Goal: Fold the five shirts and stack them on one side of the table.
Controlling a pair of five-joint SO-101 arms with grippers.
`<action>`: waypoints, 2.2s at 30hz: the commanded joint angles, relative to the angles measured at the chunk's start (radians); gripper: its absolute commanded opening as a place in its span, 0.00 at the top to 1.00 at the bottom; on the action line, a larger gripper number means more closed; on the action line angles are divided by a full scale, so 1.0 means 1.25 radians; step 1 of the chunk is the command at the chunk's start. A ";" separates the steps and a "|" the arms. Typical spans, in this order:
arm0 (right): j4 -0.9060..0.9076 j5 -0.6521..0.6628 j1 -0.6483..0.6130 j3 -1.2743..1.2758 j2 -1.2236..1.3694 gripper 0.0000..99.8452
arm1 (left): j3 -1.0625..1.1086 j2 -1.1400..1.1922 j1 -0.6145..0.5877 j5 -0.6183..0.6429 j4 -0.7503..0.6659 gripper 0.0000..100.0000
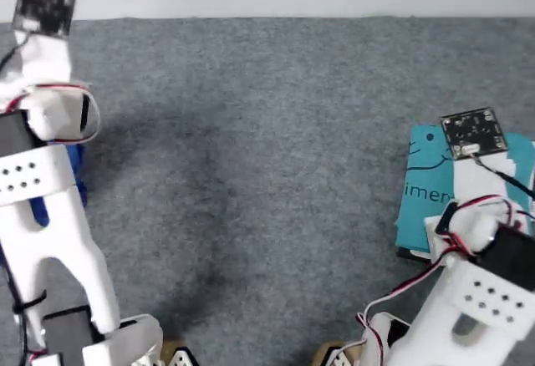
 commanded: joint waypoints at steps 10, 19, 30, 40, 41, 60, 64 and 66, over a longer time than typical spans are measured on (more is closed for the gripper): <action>0.030 -0.001 -0.008 0.204 -0.125 0.99 | -0.269 -0.041 0.406 0.001 0.004 0.99; 0.029 0.000 -0.009 0.250 -0.180 0.99 | -0.382 -0.044 0.540 -0.029 0.209 0.99; -0.031 -0.009 -0.348 0.254 -0.177 0.99 | -0.141 -0.185 0.123 -0.104 0.287 0.99; -0.204 -0.007 -0.499 0.263 0.114 0.94 | 0.386 -0.389 -0.020 -0.234 0.194 0.99; -0.213 -0.007 -0.505 0.249 0.150 0.93 | 0.443 -0.409 -0.031 -0.247 0.176 0.99; -0.230 -0.054 -0.697 -0.212 0.736 0.77 | 0.878 -0.605 -0.172 -0.282 -0.022 0.99; -0.230 -0.056 -0.735 -0.319 0.837 0.77 | 0.904 -0.614 -0.173 -0.282 -0.023 0.99; -0.230 -0.058 -0.752 -0.367 0.884 0.77 | 0.911 -0.624 -0.173 -0.282 -0.023 0.99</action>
